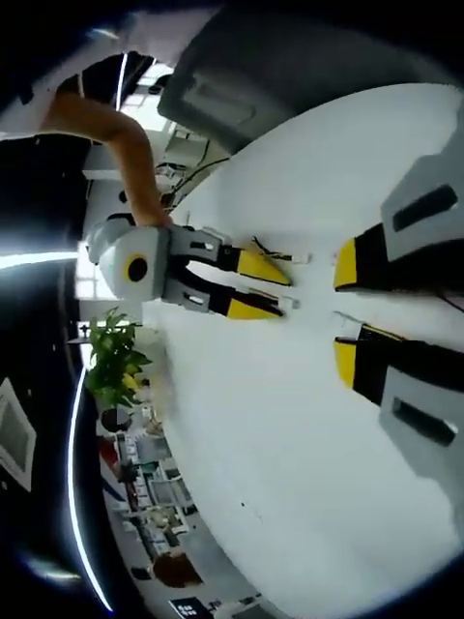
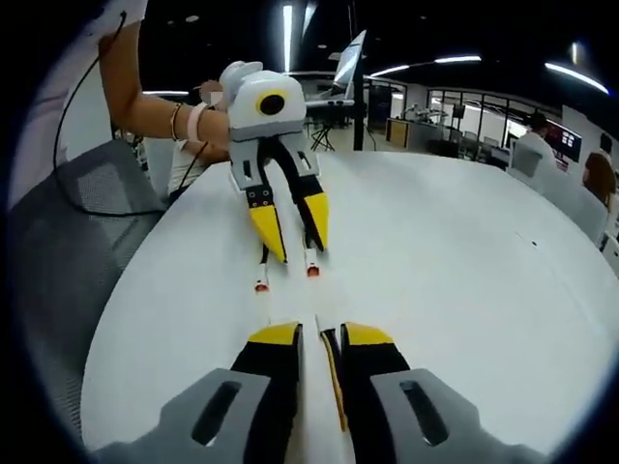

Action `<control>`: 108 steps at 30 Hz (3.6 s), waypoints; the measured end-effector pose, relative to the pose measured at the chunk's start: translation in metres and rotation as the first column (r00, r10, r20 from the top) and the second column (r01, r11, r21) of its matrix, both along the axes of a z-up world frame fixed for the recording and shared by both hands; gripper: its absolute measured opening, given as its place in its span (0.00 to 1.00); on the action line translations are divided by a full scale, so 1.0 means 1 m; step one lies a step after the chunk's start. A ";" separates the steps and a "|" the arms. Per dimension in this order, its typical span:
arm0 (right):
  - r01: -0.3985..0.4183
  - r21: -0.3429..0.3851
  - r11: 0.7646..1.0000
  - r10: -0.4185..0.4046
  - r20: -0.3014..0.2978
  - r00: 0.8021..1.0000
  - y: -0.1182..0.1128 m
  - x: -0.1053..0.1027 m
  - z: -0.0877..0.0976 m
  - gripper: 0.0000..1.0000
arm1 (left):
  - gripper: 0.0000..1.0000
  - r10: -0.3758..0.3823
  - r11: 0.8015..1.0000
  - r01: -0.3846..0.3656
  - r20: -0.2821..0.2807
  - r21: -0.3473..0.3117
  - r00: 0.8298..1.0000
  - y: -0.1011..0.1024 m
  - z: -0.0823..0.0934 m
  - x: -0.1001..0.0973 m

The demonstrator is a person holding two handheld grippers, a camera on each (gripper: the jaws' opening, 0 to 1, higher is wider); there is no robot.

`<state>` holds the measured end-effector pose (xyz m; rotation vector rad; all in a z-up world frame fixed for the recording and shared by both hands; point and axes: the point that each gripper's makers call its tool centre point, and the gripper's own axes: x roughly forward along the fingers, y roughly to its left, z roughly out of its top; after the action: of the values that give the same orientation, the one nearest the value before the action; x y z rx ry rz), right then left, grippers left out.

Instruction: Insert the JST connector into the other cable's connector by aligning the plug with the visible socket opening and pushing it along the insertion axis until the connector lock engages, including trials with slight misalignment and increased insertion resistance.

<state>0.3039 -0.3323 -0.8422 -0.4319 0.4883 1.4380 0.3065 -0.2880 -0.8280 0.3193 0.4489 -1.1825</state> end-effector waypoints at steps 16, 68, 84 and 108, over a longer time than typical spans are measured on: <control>-0.028 0.005 1.000 0.028 0.028 0.999 0.002 0.000 -0.001 0.09 | 0.08 -0.013 1.000 0.012 0.030 0.021 0.999 0.003 -0.008 0.004; -0.012 0.004 1.000 0.012 0.039 0.999 -0.003 0.009 0.008 0.04 | 0.00 -0.056 0.998 0.056 0.010 0.013 0.998 -0.003 0.000 -0.002; -0.056 -0.026 0.998 0.058 0.073 0.996 0.013 0.007 0.038 0.03 | 0.00 -0.142 0.988 0.137 0.084 0.064 0.986 -0.015 0.031 -0.002; -0.118 -0.022 0.993 0.119 0.100 0.988 0.023 0.000 0.040 0.03 | 0.00 -0.153 0.987 0.147 0.099 0.065 0.983 -0.019 0.037 -0.007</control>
<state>0.3040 -0.3091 -0.8018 -0.5512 0.3984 1.5192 0.2999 -0.3075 -0.7912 0.4688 0.3736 -1.2950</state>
